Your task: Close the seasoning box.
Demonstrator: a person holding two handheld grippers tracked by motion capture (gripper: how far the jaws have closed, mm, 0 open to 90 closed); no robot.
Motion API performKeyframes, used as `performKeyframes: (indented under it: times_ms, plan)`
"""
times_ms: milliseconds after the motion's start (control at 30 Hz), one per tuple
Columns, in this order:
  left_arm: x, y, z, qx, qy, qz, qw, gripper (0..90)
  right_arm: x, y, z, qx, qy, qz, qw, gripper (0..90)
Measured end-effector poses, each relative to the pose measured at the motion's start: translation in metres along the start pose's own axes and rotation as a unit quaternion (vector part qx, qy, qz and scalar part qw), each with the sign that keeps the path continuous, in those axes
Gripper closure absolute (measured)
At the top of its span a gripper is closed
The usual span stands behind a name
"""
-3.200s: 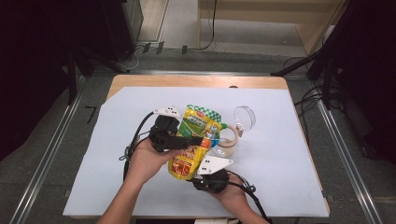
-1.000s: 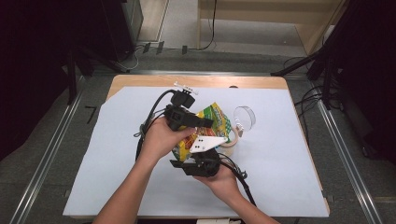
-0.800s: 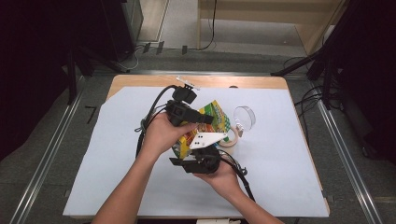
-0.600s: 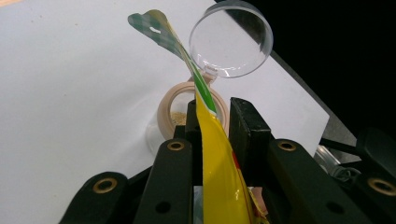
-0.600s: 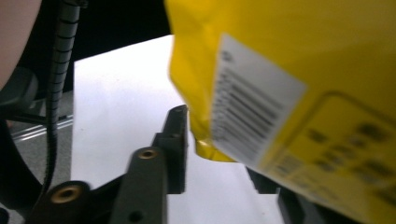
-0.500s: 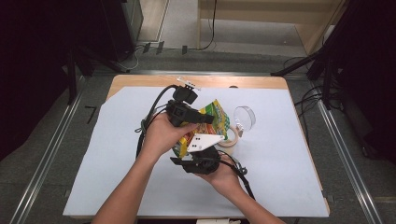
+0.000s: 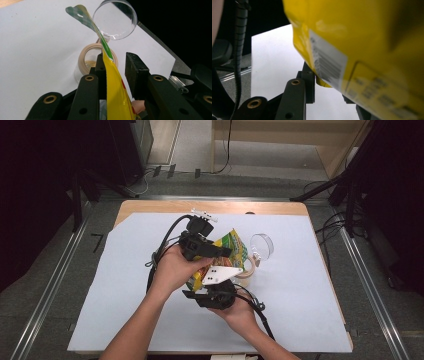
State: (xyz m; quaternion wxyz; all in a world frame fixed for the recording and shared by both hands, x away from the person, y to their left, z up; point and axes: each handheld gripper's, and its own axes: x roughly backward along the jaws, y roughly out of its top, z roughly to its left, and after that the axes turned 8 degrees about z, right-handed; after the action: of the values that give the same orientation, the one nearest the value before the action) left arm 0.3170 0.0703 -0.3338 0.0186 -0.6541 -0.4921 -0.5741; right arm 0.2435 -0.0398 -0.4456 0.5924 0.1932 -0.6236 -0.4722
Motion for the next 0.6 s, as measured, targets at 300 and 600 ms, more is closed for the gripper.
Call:
performKeyframes:
  times_ms: [300, 600]
  plan:
    - [-0.002, 0.004, 0.009, 0.012, -0.016, -0.001, 0.9998, 70.9, 0.003, 0.003, -0.003, -0.009, 0.011, 0.008, 0.9999, 69.9]
    - [-0.003, 0.009, 0.011, 0.014, -0.018, 0.000, 0.9997, 72.8, 0.004, 0.005, -0.005, -0.004, -0.002, 0.007, 1.0000, 69.8]
